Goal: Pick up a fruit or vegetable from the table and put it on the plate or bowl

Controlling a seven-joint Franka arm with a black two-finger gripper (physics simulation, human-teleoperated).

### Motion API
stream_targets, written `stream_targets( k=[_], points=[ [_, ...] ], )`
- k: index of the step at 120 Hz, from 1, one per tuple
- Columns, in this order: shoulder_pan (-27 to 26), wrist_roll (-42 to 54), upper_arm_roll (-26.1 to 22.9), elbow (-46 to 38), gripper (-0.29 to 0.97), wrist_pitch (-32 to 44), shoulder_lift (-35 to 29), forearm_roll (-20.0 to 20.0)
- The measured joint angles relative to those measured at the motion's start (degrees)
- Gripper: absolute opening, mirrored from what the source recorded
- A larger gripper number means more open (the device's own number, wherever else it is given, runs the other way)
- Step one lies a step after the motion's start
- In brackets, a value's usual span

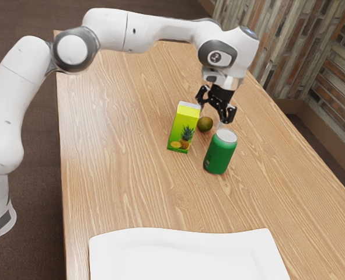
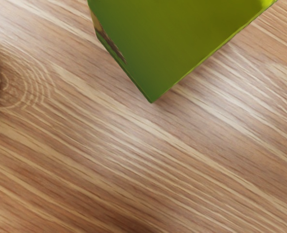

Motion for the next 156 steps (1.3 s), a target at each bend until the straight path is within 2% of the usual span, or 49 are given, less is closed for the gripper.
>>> stream_targets(
  k=[18, 30, 42, 65, 84, 108, 135, 156],
  points=[
    [0.48, -0.46, 0.42, 0.02, 0.68, -0.47, -0.15, 0.4],
    [4.2, -0.46, 1.41, 0.14, 0.68, -0.36, -0.4, 0.5],
    [5.19, -0.36, 2.23, 0.22, 0.68, -0.23, -0.51, 0.51],
    [-0.24, -0.4, 2.13, 0.1, 0.68, -0.18, -0.4, 0.47],
    [-0.04, -0.64, 2.39, 0.07, 0.68, -0.83, -0.27, 1.05],
    [0.33, -1.56, 2.59, 0.1, 0.68, -3.65, -0.37, 4.79],
    [2.93, -1.46, 1.98, 0.14, 0.68, 0.72, -0.29, -2.79],
    [6.07, -1.25, 2.01, 0.15, 0.68, 2.54, -0.21, -4.54]
  ],
)
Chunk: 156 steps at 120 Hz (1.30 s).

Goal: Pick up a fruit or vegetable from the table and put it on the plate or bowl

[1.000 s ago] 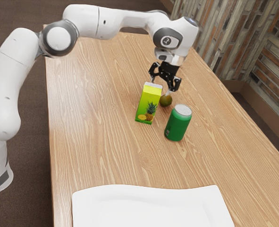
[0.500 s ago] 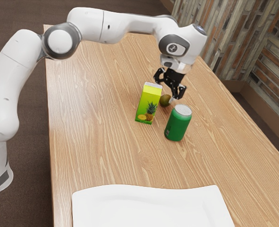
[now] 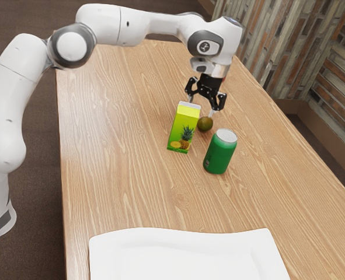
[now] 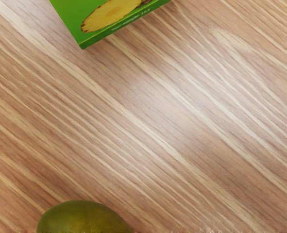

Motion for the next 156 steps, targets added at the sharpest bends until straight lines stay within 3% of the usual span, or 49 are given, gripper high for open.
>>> stream_targets(
  k=[65, 101, 156],
  points=[
    [-0.1, 0.32, 1.41, 0.0, 0.68, 1.58, -1.95, 2.93],
    [-3.74, 0.33, 1.42, 0.0, 0.68, 2.25, -2.03, 2.92],
    [-3.0, 0.41, 2.78, 0.08, 0.68, 5.75, -3.26, 5.78]
  ],
)
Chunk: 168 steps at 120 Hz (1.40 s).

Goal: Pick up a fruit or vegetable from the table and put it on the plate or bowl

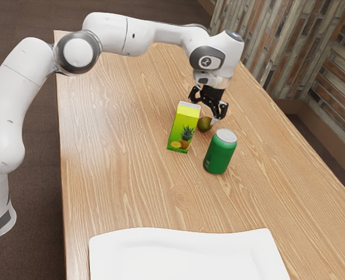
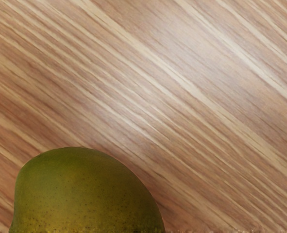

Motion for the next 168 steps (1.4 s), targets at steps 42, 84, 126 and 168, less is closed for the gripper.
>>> stream_targets(
  k=[42, 84, 126, 168],
  points=[
    [-0.08, 0.01, 0.03, -0.08, 0.69, 0.76, -0.6, 0.13],
    [-0.17, -0.07, 0.04, -0.17, 0.35, 0.87, -1.23, -0.28],
    [-0.05, -0.85, -0.78, 0.14, 0.28, 1.0, -0.03, -1.9],
    [4.2, -1.82, -11.13, 0.48, 0.23, -0.94, 15.16, -12.44]
  ],
)
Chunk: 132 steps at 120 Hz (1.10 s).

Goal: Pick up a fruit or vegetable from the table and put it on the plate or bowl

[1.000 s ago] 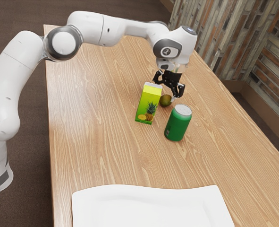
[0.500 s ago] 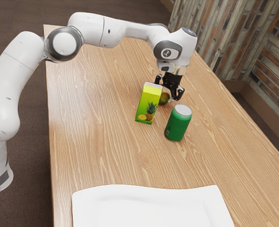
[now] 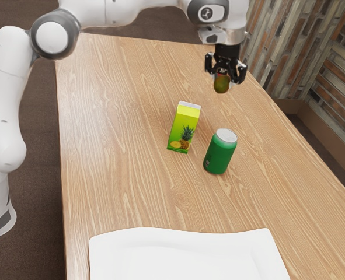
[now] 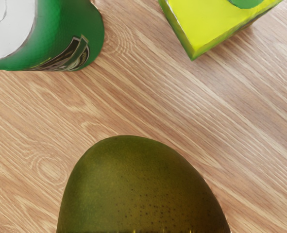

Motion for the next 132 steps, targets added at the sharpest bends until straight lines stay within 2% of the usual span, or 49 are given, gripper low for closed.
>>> stream_targets(
  k=[6, 16, 34, 43, 63, 88, 105, 114, 124, 127, 132],
  points=[
    [-0.77, -0.27, -2.87, -0.08, 0.23, -0.49, 0.24, -0.46],
    [-6.08, -0.94, -4.75, -0.17, 0.23, -1.41, 1.2, -0.52],
    [-26.35, -3.57, -4.69, -1.74, 0.23, -3.67, 0.98, 2.16],
    [-33.45, -5.4, -4.46, -5.18, 0.23, -3.89, -1.22, 4.1],
    [-33.59, -9.76, -2.05, -10.61, 0.19, -2.62, -8.03, 8.36],
    [-33.58, -14.63, -1.47, -10.98, 0.06, -2.07, -9.97, 11.47],
    [-33.58, -16.99, -1.42, -10.78, 0.39, -2.43, -9.79, 13.58],
    [-33.59, -17.99, -1.83, -8.92, 0.5, -3.82, -7.61, 15.03],
    [-33.38, -18.82, -3.22, -6.47, 0.57, -6.46, -1.43, 15.7],
    [-31.28, -19.05, -4.54, -6.16, 0.59, -7.5, 0.56, 15.53],
    [-24.62, -19.46, -7.0, -5.85, 0.61, -9.54, 3.65, 14.54]
  ],
)
